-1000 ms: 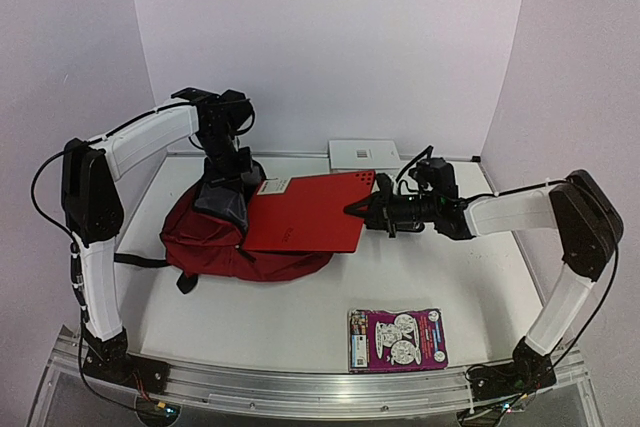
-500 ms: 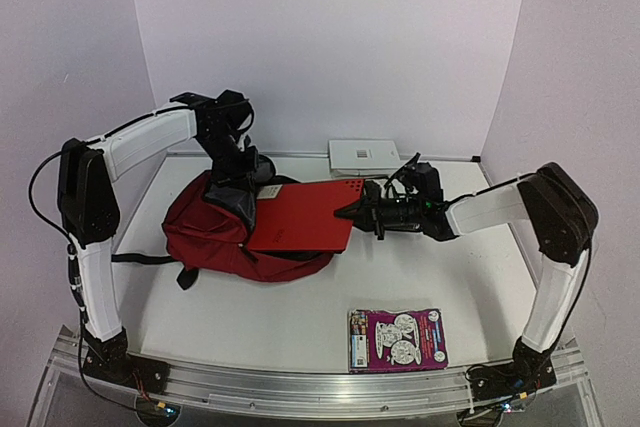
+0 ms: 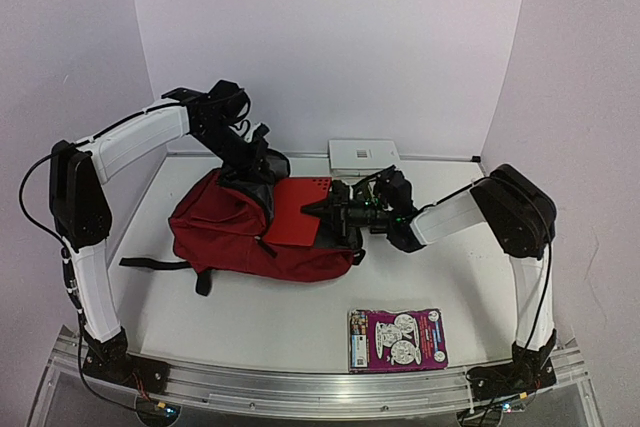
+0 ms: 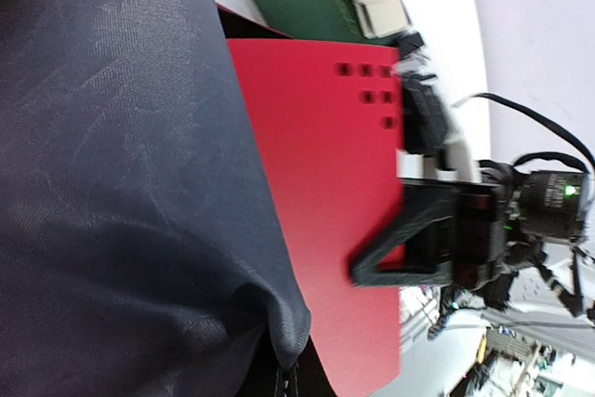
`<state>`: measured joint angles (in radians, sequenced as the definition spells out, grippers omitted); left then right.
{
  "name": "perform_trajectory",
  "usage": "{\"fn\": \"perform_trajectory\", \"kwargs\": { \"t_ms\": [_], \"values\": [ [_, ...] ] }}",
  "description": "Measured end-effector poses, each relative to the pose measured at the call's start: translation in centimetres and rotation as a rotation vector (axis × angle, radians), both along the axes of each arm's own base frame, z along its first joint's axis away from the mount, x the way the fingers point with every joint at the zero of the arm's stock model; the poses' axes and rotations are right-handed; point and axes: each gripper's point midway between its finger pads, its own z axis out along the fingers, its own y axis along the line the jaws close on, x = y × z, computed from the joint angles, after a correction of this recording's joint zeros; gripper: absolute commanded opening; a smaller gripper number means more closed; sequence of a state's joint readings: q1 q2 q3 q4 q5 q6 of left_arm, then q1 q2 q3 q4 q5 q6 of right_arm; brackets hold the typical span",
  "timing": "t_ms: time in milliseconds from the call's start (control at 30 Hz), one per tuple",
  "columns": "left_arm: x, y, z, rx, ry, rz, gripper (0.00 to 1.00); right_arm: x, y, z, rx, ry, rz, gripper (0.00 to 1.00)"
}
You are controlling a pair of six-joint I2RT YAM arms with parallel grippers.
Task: Pack the student bag
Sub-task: Place the files in the student bag.
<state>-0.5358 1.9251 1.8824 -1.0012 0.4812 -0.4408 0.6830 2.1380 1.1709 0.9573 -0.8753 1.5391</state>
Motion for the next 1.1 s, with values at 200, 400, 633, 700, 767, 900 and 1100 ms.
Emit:
{"fn": "perform_trajectory", "kwargs": {
  "t_ms": [200, 400, 633, 700, 767, 900, 1100],
  "values": [
    [-1.2, -0.5, -0.5, -0.032, 0.037, -0.051, 0.0, -0.9, 2.1, -1.9, -0.008, 0.017, -0.005, 0.0],
    [-2.0, -0.8, -1.4, -0.057, 0.053, -0.094, 0.0, -0.8, 3.3, -5.8, -0.078, 0.043, -0.021, 0.0],
    [-2.8, 0.3, -2.1, -0.016, 0.03, -0.099, 0.0, -0.9, 4.8, -8.5, -0.155, 0.004, -0.014, 0.07],
    [-3.1, 0.7, -2.7, 0.007, 0.028, -0.099, 0.0, -0.9, 5.2, -8.9, -0.185, -0.026, -0.01, 0.36],
    [-3.4, 1.1, -3.3, 0.031, 0.021, -0.1, 0.0, -0.8, 5.4, -9.4, -0.227, -0.049, -0.007, 0.6],
    [-4.0, 1.5, -3.8, 0.058, -0.009, -0.1, 0.0, -1.1, 5.5, -10.5, -0.323, -0.109, 0.004, 0.86],
    [-4.3, 2.5, -3.7, 0.089, -0.06, -0.076, 0.04, -0.9, 4.3, -6.4, -0.445, -0.246, -0.001, 0.97]
  ]
}}
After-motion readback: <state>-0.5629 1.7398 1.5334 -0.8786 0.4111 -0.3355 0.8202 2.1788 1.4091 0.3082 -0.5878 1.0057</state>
